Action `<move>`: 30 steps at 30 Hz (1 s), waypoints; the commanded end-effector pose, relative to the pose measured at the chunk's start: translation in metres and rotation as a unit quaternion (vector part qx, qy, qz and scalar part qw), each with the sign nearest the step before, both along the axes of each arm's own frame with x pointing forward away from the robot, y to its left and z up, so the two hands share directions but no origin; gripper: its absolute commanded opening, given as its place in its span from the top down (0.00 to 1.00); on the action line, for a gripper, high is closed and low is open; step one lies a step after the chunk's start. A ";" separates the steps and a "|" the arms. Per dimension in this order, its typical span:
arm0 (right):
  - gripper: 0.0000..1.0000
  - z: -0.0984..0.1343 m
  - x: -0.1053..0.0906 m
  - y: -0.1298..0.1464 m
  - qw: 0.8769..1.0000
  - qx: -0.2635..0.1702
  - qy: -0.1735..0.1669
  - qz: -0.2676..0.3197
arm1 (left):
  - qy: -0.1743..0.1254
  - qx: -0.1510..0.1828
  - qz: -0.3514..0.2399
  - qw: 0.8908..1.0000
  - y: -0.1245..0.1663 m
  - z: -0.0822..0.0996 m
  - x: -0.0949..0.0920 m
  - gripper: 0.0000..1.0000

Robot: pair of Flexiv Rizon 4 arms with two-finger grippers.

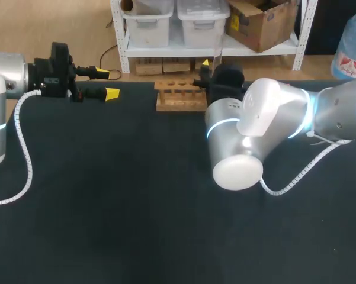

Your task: Grasp the test tube, adjust it, and insert it.

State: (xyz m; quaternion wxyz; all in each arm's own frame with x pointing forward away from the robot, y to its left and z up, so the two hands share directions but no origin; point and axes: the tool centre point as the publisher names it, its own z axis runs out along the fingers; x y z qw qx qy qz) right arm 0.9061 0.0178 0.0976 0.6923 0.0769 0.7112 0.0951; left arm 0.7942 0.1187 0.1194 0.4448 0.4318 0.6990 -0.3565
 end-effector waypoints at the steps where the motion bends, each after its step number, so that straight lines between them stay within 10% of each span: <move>1: 0.00 0.002 -0.002 -0.004 0.999 0.002 -0.011 0.042 | -0.003 -0.002 0.001 1.000 0.000 -0.001 -0.001 0.00; 17: 0.00 0.038 -0.040 -0.002 0.994 -0.032 -0.023 0.101 | -0.003 -0.002 0.001 1.000 0.000 -0.001 -0.001 0.00; 30: 0.00 0.046 -0.076 -0.019 0.966 -0.051 -0.025 0.251 | -0.003 -0.002 0.001 1.000 0.000 -0.001 -0.001 0.00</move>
